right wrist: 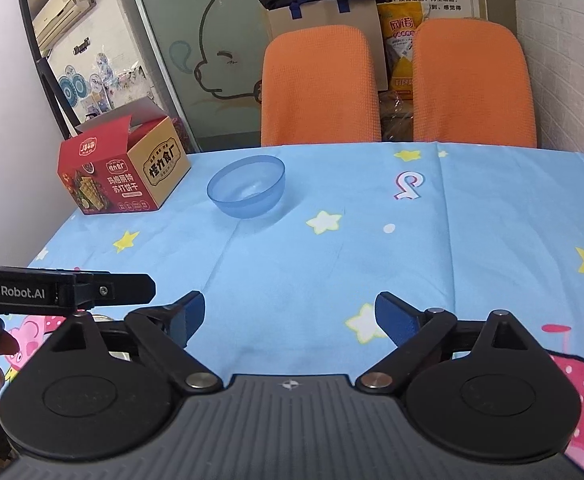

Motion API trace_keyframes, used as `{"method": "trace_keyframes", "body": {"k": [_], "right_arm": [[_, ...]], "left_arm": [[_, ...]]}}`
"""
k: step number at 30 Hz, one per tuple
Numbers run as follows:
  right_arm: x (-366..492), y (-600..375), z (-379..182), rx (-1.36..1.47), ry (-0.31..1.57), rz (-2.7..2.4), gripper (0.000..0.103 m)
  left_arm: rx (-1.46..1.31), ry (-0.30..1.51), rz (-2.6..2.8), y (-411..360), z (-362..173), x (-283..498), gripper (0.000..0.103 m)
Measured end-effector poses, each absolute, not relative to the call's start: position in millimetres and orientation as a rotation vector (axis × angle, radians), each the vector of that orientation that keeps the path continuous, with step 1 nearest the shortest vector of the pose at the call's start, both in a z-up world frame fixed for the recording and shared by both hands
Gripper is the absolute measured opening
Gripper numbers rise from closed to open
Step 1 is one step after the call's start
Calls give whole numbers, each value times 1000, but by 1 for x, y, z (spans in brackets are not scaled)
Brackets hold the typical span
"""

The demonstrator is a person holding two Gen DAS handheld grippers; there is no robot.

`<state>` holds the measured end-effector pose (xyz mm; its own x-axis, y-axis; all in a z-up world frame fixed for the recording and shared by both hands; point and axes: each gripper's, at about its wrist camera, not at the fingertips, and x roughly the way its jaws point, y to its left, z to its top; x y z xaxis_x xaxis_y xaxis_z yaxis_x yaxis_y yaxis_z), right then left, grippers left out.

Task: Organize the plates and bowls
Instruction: 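Move both tools to the clear blue plastic bowl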

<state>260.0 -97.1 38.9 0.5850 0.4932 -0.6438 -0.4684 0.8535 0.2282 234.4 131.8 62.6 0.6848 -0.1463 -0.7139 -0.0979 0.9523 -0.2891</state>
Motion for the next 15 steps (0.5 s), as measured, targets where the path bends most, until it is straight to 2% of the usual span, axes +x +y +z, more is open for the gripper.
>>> {"method": "trace_keyframes", "body": {"k": [8, 15], "right_arm": [[343, -50, 45, 4, 805, 571, 103], [414, -4, 14, -56, 893, 557, 103]], "left_arm": [[-429, 834, 46, 184, 55, 333, 71], [-478, 914, 110, 199, 16, 401, 71]]}}
